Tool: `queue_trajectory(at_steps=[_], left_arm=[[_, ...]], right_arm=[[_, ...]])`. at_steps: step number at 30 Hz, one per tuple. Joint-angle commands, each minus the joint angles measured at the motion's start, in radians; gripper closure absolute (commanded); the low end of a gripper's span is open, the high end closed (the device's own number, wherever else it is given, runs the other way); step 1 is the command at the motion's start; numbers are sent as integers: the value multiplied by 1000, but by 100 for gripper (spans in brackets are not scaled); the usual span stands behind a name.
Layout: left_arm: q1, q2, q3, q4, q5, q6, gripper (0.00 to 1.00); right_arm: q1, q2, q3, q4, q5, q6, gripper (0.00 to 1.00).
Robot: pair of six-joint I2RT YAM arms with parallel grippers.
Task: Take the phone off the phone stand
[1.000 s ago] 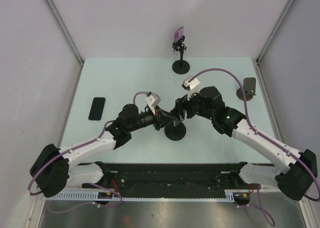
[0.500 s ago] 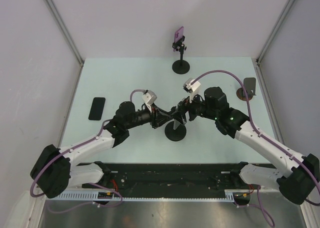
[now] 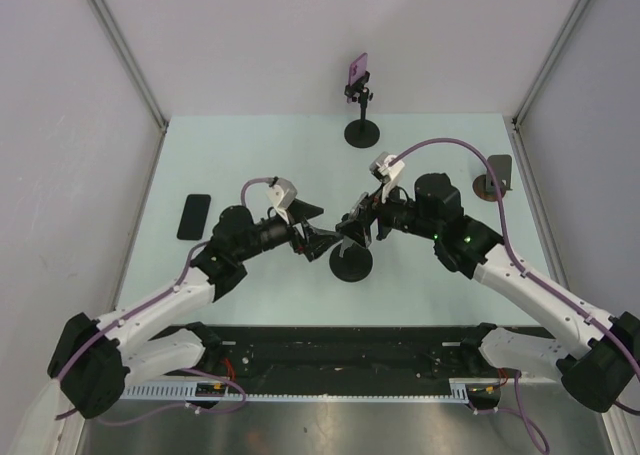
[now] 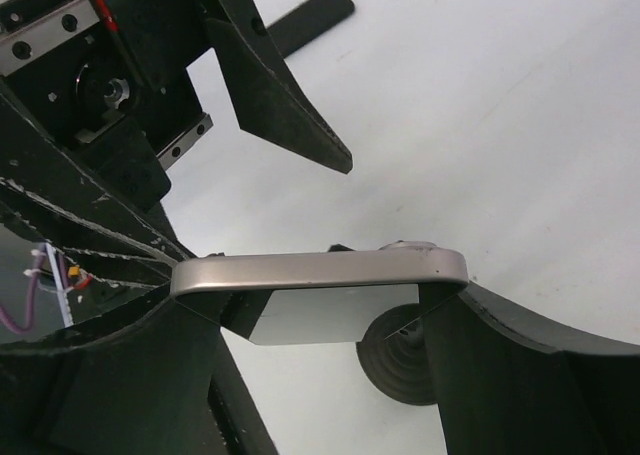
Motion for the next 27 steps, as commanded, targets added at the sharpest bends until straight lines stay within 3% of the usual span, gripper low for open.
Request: queue_trajectory(at_steps=[1,12,19,27], left_arm=[[-5,-109,-2,10,-26,38,3],[-8,-321,-7,-88,-147,162,0],[-71,-296,10,-93,-188,276,0],[-151,-238,53,-91,-340,417,0]], right_arm=[[6,-24,40,132,-54,48,100],[9,-25,155,133,61,151,100],[14,4,203,164,173,307,100],[32,38,212,195,202,400,100]])
